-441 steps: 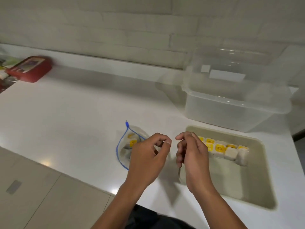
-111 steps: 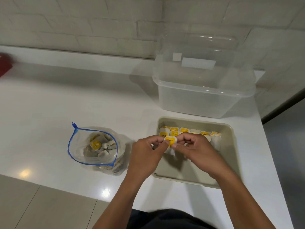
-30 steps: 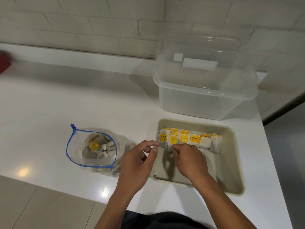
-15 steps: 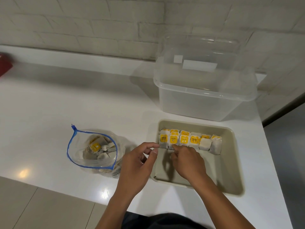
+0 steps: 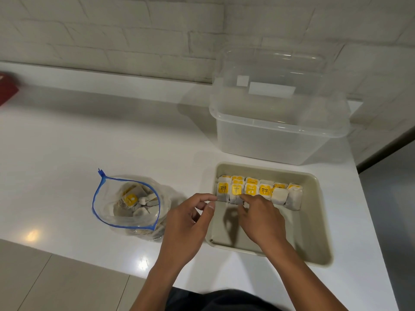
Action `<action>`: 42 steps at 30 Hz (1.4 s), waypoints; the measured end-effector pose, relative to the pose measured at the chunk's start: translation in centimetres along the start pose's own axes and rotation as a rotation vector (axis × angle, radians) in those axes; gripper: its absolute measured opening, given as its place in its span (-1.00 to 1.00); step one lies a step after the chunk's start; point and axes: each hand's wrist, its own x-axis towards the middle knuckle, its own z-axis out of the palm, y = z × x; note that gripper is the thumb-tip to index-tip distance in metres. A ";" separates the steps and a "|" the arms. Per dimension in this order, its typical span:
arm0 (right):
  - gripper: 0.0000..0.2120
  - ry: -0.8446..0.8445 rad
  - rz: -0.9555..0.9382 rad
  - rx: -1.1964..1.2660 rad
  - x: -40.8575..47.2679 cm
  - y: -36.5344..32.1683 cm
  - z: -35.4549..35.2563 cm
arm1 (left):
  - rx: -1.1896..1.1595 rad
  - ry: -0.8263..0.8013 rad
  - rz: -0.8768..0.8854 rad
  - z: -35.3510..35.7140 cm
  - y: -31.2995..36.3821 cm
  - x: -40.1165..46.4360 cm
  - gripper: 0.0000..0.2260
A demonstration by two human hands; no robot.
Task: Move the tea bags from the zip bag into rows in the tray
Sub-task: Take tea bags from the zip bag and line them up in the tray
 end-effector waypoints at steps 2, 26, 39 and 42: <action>-0.67 -0.012 0.001 -0.004 -0.1 -0.1 0.0 | 0.000 0.001 0.000 0.0 0.1 0.0 -0.82; -0.66 -0.037 -0.033 -0.013 -0.1 -0.6 0.2 | -0.014 -0.005 0.005 0.1 -0.2 0.2 -0.81; -0.67 -0.082 -0.051 -0.090 0.2 -1.3 0.7 | -0.003 -0.007 0.001 0.1 -0.5 0.2 -0.81; -0.71 -0.091 -0.059 -0.077 0.2 -1.4 0.8 | 0.011 -0.009 -0.002 0.1 -0.5 0.2 -0.80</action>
